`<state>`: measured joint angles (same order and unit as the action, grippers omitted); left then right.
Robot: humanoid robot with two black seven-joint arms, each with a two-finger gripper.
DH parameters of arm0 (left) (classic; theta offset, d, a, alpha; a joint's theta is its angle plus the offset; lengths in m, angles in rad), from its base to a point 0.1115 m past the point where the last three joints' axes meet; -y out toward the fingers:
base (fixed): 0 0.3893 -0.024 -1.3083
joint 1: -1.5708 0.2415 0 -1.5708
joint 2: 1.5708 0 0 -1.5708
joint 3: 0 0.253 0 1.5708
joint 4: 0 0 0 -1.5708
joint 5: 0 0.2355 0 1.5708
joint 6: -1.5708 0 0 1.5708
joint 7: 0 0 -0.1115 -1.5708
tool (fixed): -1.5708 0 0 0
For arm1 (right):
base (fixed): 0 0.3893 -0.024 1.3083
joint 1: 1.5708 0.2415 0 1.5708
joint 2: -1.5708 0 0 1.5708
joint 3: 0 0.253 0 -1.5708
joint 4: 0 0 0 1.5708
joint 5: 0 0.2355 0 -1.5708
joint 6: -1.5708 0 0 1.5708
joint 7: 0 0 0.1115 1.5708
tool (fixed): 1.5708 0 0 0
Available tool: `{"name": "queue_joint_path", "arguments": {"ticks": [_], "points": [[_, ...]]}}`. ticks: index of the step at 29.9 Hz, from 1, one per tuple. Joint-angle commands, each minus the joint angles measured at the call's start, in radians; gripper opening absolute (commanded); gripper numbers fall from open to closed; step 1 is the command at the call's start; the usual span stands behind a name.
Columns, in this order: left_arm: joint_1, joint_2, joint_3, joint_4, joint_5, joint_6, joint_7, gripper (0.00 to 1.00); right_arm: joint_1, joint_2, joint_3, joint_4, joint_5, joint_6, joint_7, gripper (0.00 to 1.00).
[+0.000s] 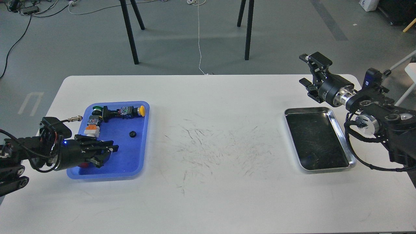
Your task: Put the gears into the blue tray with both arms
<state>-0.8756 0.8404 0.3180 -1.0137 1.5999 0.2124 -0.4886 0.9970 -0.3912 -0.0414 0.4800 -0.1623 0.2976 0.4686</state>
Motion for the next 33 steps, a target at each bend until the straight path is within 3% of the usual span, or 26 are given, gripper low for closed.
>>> {"name": "queue_joint_path", "arguments": {"ticks": [1, 16, 28, 33], "points": [[0.003, -0.006, 0.0, -0.002, 0.0, 0.001, 0.0, 0.16, 0.0, 0.0, 0.0, 0.0, 0.001, 0.0, -0.001, 0.99], [0.007, -0.012, 0.0, -0.017, -0.002, 0.01, 0.0, 0.19, 0.0, 0.002, 0.0, -0.003, 0.0, 0.0, -0.001, 0.99], [0.009, -0.012, -0.002, -0.016, -0.002, 0.031, 0.0, 0.43, 0.002, 0.0, -0.002, -0.001, 0.0, 0.0, -0.001, 0.99], [0.01, -0.012, -0.002, -0.016, -0.002, 0.035, 0.0, 0.44, 0.002, 0.0, -0.002, 0.0, 0.0, 0.001, -0.001, 0.99]]}}
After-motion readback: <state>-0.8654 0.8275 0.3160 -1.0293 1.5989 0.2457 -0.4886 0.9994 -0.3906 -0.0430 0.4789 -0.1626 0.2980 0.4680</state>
